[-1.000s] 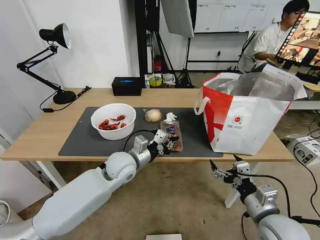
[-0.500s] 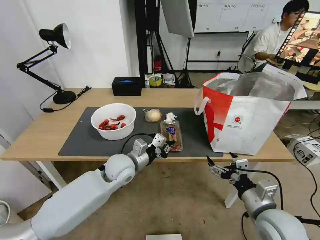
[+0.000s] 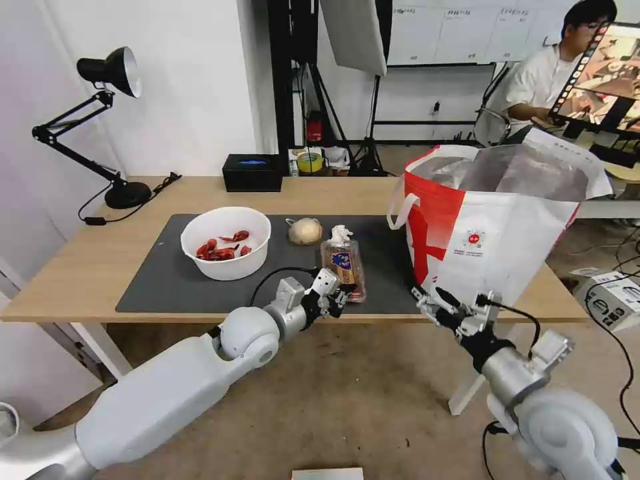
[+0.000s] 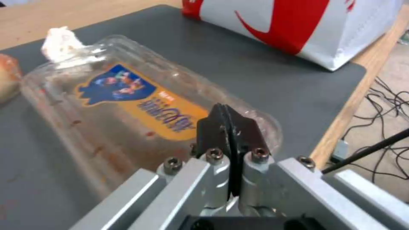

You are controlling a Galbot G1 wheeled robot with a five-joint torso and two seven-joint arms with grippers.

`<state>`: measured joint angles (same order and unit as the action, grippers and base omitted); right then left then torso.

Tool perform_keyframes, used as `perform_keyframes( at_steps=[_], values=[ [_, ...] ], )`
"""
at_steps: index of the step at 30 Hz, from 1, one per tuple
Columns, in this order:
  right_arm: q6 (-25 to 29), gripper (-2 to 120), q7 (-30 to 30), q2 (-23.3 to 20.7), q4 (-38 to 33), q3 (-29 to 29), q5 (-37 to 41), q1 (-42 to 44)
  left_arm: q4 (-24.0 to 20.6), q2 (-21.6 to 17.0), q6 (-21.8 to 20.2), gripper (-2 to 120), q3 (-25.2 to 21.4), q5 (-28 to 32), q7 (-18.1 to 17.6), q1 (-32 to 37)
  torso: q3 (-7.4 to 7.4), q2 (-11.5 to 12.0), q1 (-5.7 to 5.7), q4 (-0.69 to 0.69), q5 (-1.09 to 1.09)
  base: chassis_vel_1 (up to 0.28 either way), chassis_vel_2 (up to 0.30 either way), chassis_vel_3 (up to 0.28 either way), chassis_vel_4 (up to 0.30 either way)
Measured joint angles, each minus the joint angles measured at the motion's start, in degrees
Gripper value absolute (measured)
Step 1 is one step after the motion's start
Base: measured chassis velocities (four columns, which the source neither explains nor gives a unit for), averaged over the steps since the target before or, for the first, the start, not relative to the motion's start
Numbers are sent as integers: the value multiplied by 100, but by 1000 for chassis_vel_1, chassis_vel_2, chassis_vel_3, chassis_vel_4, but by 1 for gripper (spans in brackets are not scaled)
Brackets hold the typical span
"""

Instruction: Pick up the trash from the table and place it into the takeout bag.

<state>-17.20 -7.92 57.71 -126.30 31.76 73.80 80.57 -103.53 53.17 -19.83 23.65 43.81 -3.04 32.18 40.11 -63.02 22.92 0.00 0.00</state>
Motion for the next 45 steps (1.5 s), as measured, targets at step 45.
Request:
perform_keyframes(
  at_steps=[45],
  values=[
    [-1655, 100, -1443, 367, 2377, -2122, 1495, -3424, -54, -259, 57, 0, -149, 122, -188, 218, 0, -1, 0, 0, 0, 0, 0, 0, 0]
  ],
)
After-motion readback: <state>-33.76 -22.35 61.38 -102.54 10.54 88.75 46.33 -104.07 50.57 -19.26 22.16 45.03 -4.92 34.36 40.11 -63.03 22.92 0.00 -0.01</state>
